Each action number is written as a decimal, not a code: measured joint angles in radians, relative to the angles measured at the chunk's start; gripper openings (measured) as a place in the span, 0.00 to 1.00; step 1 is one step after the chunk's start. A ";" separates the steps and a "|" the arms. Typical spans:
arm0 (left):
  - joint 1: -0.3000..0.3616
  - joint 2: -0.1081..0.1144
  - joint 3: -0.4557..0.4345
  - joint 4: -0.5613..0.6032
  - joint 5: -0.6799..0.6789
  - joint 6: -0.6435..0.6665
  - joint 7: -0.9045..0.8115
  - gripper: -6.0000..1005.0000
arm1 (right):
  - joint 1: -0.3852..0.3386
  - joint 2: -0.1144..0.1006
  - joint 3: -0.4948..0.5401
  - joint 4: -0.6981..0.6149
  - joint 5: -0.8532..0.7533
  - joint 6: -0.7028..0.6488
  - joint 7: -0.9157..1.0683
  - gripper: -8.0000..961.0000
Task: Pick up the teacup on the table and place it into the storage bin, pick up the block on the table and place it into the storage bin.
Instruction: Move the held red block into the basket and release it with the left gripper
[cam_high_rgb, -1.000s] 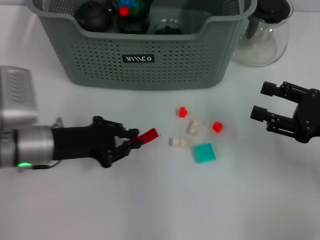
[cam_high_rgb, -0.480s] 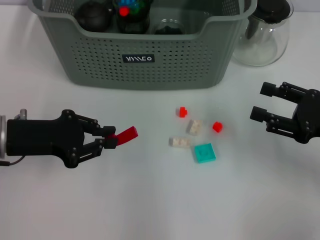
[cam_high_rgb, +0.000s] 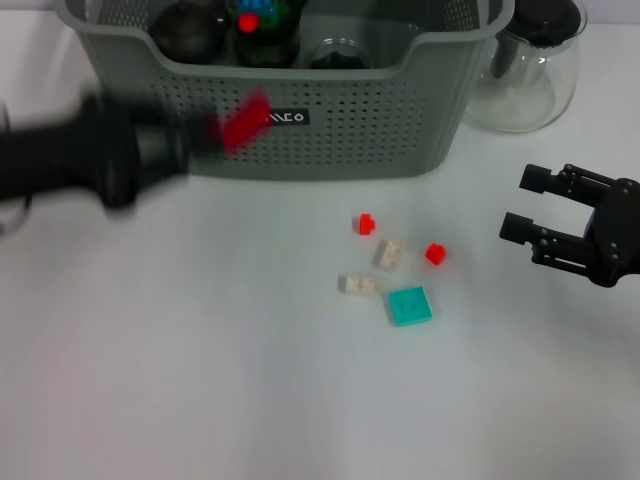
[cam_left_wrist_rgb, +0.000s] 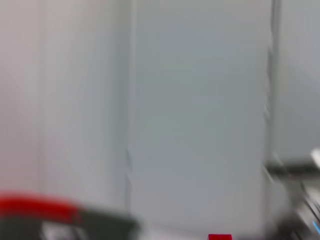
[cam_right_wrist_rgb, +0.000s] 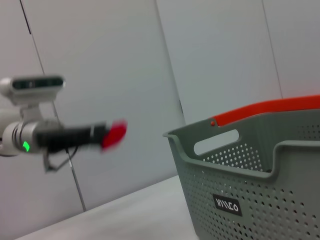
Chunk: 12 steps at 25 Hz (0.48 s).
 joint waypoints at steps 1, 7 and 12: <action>-0.017 0.000 -0.013 0.007 -0.049 -0.010 -0.035 0.18 | 0.000 0.000 0.000 0.000 0.000 -0.001 0.000 0.80; -0.177 0.008 0.014 0.119 -0.158 -0.246 -0.353 0.18 | 0.001 0.000 -0.002 0.000 0.000 -0.001 0.000 0.80; -0.307 0.089 0.241 0.129 -0.075 -0.586 -0.633 0.18 | 0.001 0.002 -0.003 0.000 0.000 0.003 -0.004 0.80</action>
